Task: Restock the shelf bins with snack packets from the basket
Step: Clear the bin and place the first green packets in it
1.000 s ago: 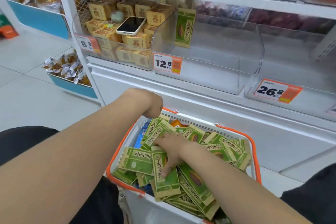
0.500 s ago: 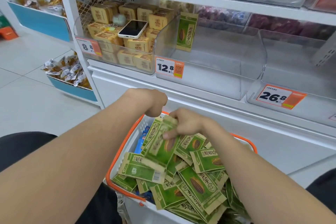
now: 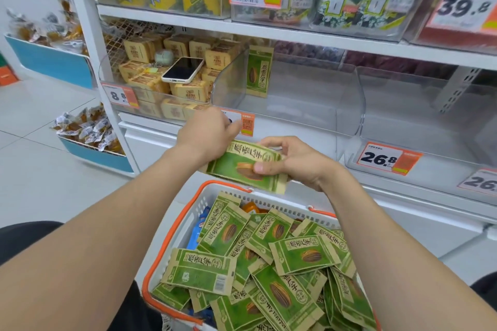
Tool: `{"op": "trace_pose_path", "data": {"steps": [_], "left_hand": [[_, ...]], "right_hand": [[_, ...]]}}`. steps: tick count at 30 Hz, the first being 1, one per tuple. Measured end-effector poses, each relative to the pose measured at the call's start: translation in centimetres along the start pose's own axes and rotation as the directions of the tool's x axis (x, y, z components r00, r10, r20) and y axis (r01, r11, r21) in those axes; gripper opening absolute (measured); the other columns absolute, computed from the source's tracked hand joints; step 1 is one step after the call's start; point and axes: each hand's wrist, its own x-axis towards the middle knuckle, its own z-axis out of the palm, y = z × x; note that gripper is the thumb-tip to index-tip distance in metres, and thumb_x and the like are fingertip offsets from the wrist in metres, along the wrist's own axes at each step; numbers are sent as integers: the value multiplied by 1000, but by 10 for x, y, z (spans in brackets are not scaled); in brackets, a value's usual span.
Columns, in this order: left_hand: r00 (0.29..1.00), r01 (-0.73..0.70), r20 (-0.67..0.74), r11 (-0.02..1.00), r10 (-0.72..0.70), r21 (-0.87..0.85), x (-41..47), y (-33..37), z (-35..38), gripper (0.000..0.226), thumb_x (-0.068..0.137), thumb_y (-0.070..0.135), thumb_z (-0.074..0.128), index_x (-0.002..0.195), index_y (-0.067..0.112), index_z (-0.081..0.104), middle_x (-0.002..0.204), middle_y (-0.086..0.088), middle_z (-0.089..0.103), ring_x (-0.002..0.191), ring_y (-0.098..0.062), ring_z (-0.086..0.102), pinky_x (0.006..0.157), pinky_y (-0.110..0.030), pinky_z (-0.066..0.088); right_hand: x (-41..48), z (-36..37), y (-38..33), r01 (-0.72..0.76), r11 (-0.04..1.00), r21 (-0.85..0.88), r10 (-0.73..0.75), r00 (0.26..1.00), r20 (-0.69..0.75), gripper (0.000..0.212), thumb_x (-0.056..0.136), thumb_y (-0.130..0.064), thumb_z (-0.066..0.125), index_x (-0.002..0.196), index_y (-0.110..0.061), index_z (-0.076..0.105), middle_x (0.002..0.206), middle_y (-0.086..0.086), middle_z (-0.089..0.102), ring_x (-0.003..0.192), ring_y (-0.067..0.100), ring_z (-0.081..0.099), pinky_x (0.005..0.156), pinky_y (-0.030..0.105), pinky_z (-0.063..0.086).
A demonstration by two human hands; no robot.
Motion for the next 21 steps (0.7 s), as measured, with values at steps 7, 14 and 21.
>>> {"op": "trace_pose_path", "data": {"steps": [7, 14, 21], "left_hand": [[976, -89, -208, 992, 70, -86, 1, 30, -4, 61, 103, 51, 50, 50, 19, 46, 52, -1, 48, 59, -31, 49, 55, -37, 26], [970, 234, 177, 830, -165, -506, 15, 45, -17, 61, 109, 53, 31, 91, 7, 67, 81, -14, 76, 64, -30, 76, 58, -39, 62], [987, 70, 161, 964, -29, -256, 45, 39, -18, 52, 112, 43, 39, 90, 6, 70, 69, -14, 73, 53, -25, 63, 51, -29, 49]], "right_hand": [[6, 22, -24, 183, 836, -518, -344, 909, -234, 62, 105, -57, 48, 61, -14, 48, 52, -9, 41, 52, 13, 37, 56, 34, 30], [26, 2, -43, 22, 899, -438, -370, 574, -730, 56, 110, -43, 40, 62, -15, 48, 61, 1, 56, 65, 29, 52, 61, 41, 38], [54, -23, -86, -78, 931, -358, -146, 818, -557, 50, 105, -46, 49, 69, -11, 56, 67, 11, 60, 59, 29, 60, 42, 31, 45]]}}
